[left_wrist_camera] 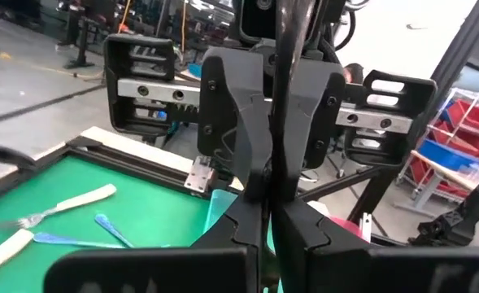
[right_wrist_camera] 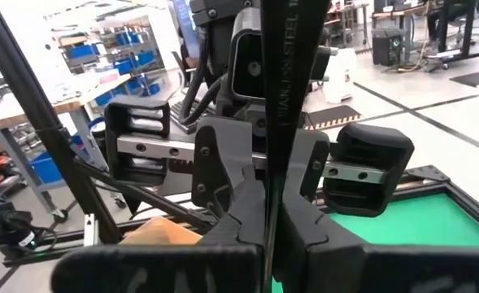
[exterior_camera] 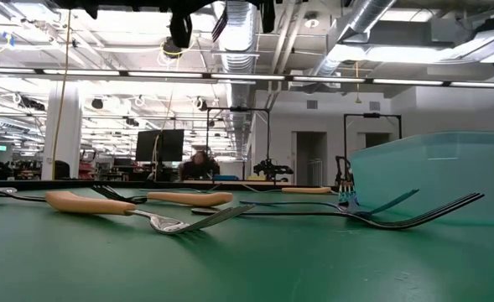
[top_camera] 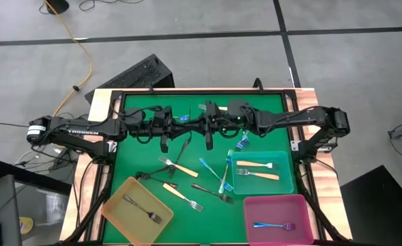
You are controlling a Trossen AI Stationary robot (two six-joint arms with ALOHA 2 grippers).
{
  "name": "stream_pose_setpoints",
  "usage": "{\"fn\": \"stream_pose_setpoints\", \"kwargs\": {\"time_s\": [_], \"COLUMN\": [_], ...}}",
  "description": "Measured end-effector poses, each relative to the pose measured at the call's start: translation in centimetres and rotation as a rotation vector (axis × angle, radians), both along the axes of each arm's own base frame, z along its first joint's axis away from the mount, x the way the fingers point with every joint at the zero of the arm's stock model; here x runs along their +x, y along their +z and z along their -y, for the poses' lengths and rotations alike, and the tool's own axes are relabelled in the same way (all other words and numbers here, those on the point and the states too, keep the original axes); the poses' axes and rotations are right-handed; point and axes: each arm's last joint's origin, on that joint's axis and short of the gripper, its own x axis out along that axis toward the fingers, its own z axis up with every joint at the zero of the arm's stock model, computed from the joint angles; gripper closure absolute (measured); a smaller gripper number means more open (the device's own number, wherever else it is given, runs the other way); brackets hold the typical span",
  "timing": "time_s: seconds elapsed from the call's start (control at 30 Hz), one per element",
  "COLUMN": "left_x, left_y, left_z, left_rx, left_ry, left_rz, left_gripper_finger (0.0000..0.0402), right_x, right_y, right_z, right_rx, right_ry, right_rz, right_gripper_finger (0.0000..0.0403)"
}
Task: Sort silverware by color (type)
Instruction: Put the black fork into the orange bin
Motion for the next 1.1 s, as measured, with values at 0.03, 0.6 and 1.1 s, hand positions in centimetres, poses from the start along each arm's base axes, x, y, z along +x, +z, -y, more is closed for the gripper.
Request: {"fn": "stream_pose_setpoints", "kwargs": {"time_s": [0.03,0.6,1.1], "left_x": [0.0,-3.6,-7.9], "left_y": [-0.1,1.4,6.5], "left_z": [0.0,0.2,0.3], "left_rx": [-0.018,-0.157,-0.165], "left_ry": [0.002,0.077,0.228], "left_rz": [-0.010,-0.358,-0.264], "left_gripper_finger": [0.0396,0.0314,0.0313], "right_x": [0.0,-2.3,4.8], "right_y": [0.0,1.6,-4.1], "right_z": [0.0,-2.1,-7.8], "right_rx": [0.003,-0.039,-0.005], "right_ry": [-0.002,0.060,0.278], "right_rz": [-0.005,-0.066,-0.148], "right_gripper_finger": [0.0374,0.0374,0.0374]}}
